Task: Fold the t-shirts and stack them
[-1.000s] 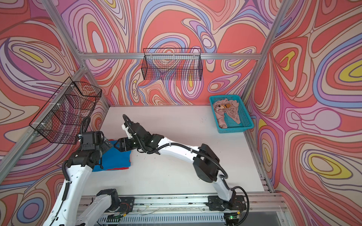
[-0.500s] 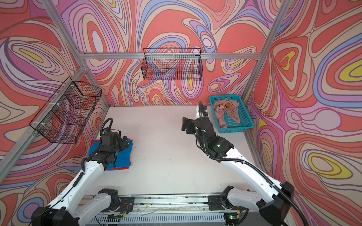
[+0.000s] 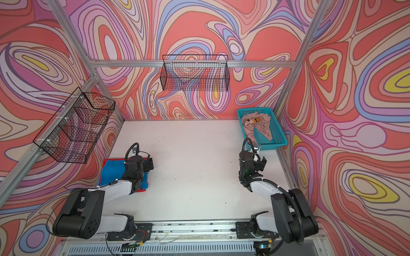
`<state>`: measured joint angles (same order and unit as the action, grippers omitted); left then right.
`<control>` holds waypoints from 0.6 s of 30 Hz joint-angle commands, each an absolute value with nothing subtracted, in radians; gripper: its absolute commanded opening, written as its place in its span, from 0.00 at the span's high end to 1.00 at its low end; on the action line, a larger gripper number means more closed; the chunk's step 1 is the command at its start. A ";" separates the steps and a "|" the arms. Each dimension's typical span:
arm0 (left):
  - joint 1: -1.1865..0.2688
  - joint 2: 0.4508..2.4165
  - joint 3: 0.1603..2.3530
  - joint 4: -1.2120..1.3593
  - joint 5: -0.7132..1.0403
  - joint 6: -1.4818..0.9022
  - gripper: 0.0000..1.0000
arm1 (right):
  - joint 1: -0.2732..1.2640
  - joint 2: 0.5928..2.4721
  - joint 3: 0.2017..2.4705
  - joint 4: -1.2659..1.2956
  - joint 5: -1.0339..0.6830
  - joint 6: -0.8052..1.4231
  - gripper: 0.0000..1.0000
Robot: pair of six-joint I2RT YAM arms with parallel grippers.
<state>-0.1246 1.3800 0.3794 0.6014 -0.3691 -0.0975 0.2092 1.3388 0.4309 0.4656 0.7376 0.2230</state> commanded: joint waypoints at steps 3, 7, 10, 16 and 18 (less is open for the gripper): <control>-0.120 1.469 0.352 0.889 -0.404 -0.015 0.00 | 0.198 1.447 0.373 0.898 0.782 0.107 0.02; -0.105 1.489 0.366 0.884 -0.349 -0.012 0.00 | 0.189 1.483 0.368 0.947 0.729 0.115 0.02; -0.081 1.496 0.377 0.864 -0.305 -0.026 0.00 | 0.188 1.530 0.360 1.014 0.739 0.101 0.02; -0.052 1.549 0.378 0.896 -0.269 -0.048 0.00 | 0.183 1.594 0.348 1.122 0.729 0.076 0.02; -0.052 1.549 0.375 0.908 -0.266 -0.050 0.00 | 0.183 1.607 0.343 1.146 0.739 0.078 0.02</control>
<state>-0.0563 1.5410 0.3656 0.8639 -0.2905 -0.0490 0.1890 1.5879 0.3580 1.0492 0.7357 0.1020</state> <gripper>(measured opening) 0.999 0.982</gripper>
